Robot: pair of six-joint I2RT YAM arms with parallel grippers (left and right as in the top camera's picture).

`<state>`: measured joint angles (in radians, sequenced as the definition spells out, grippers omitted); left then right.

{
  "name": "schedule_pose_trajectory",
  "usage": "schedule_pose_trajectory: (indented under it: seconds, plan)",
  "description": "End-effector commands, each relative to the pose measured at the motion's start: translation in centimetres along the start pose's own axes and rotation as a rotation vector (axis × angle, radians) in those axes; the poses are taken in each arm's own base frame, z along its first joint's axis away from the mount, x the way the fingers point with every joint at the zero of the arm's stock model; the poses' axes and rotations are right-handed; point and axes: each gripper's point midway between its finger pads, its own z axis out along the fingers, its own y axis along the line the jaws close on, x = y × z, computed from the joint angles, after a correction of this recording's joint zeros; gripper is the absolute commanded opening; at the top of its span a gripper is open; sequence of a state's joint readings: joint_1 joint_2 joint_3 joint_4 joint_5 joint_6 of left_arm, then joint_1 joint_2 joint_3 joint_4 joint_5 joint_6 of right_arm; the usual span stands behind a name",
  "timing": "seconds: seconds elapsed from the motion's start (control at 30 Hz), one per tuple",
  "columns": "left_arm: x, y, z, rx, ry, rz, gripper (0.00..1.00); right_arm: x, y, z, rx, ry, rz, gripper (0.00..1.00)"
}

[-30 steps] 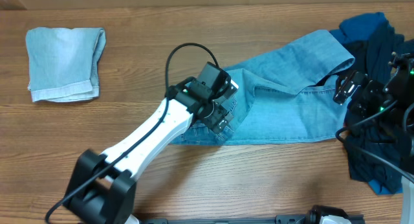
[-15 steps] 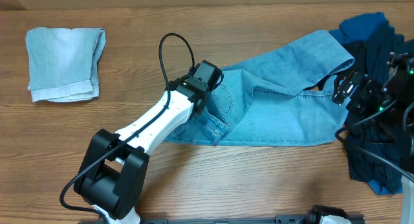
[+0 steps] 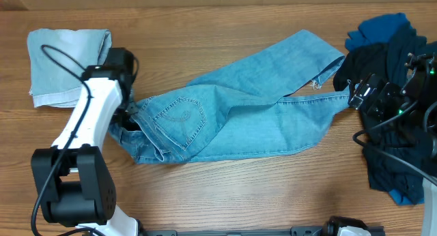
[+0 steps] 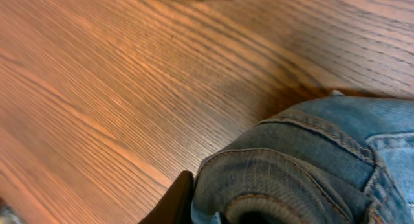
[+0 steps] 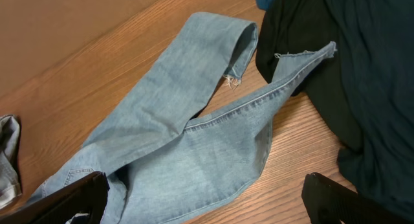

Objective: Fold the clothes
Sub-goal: 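Reach the left gripper to the jeans waistband near the back pocket, then grasp the waistband with the left gripper and pin it down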

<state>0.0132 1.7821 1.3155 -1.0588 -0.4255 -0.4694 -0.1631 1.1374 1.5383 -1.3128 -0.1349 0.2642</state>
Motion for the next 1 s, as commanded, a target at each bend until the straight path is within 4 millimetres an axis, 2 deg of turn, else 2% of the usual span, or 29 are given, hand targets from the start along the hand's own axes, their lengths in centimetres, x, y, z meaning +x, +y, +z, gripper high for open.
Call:
schedule_pose_trajectory:
  seconds: [0.0,0.07,0.1,0.13,0.17,0.2,0.23,0.27,0.3,0.33,0.37,0.4,0.43,0.47,0.53,0.6,0.67,0.73,0.77,0.87,0.97]
  plan:
    - [-1.5,0.6,-2.6,0.113,-0.043,-0.117,0.49,0.0,0.1,-0.1,-0.009,-0.002,-0.001,1.0]
    - [-3.3,1.4,-6.0,0.172,-0.175,-0.124,0.63,-0.1,0.1,-0.1,-0.009,-0.003,-0.002,1.0]
    - [-4.2,2.2,-8.5,0.215,-0.265,-0.144,0.73,-0.1,0.1,-0.1,-0.009,-0.003,-0.002,1.0]
    - [-4.8,2.9,-10.8,0.255,-0.345,-0.148,0.77,-0.1,0.1,0.0,-0.008,-0.003,-0.005,1.0]
    - [-4.9,2.7,-13.1,0.332,-0.406,-0.114,0.77,-0.2,0.1,0.2,-0.008,-0.002,-0.005,1.0]
    - [-4.7,2.2,-14.7,0.411,-0.437,-0.074,0.71,-0.3,0.1,0.5,-0.006,0.003,-0.004,1.0]
    - [-4.3,1.6,-16.1,0.476,-0.46,-0.029,0.59,-0.4,0.1,1.0,-0.003,0.013,-0.002,1.0]
    - [-3.7,1.5,-17.0,0.509,-0.474,0.006,0.2,-0.5,0.0,1.7,0.003,0.031,0.001,1.0]
    - [-3.2,1.2,-17.2,0.53,-0.466,0.041,0.04,-0.5,-0.1,2.1,0.006,0.041,0.003,1.0]
    - [-2.5,0.3,-17.3,0.57,-0.455,0.11,0.04,-0.6,-0.2,2.6,0.01,0.05,0.004,0.95]
    - [-1.7,-1.1,-17.3,0.608,-0.443,0.173,0.04,-0.8,-0.1,2.9,0.009,0.05,0.005,0.84]
    - [-0.9,-2.2,-16.8,0.621,-0.432,0.216,0.04,-1.0,-0.1,3.0,0.007,0.044,0.004,0.63]
    - [0.2,-4.0,-15.6,0.628,-0.42,0.28,0.04,-1.2,0.0,2.9,0.003,0.033,0.002,0.13]
    - [1.2,-5.4,-14.9,0.637,-0.41,0.321,0.04,-1.2,0.1,2.9,-0.003,0.036,0.002,0.04]
    - [4.2,-9.1,-12.2,0.648,-0.361,0.439,0.04,-0.8,0.6,2.9,-0.034,0.052,-0.002,0.04]
    - [6.2,-11.3,-9.3,0.616,-0.278,0.516,0.04,-0.9,0.7,2.9,-0.034,0.051,-0.003,0.04]
    - [7.0,-11.4,-6.1,0.523,-0.186,0.53,0.04,-0.8,0.6,2.9,-0.034,0.052,-0.021,0.04]
    - [7.6,-9.0,-1.9,0.299,-0.076,0.469,0.04,-0.7,0.6,2.8,-0.032,0.056,-0.023,0.04]
    - [8.2,-8.0,-0.7,0.225,-0.033,0.467,0.04,-0.8,0.6,2.9,-0.033,0.055,-0.023,0.04]
    - [8.3,-4.1,0.3,0.009,-0.007,0.358,0.04,-1.0,0.7,2.9,-0.036,0.043,-0.025,0.04]
    - [7.7,-1.9,1.1,-0.025,0.027,0.256,0.04,-1.3,0.7,3.1,-0.033,0.039,-0.031,0.04]
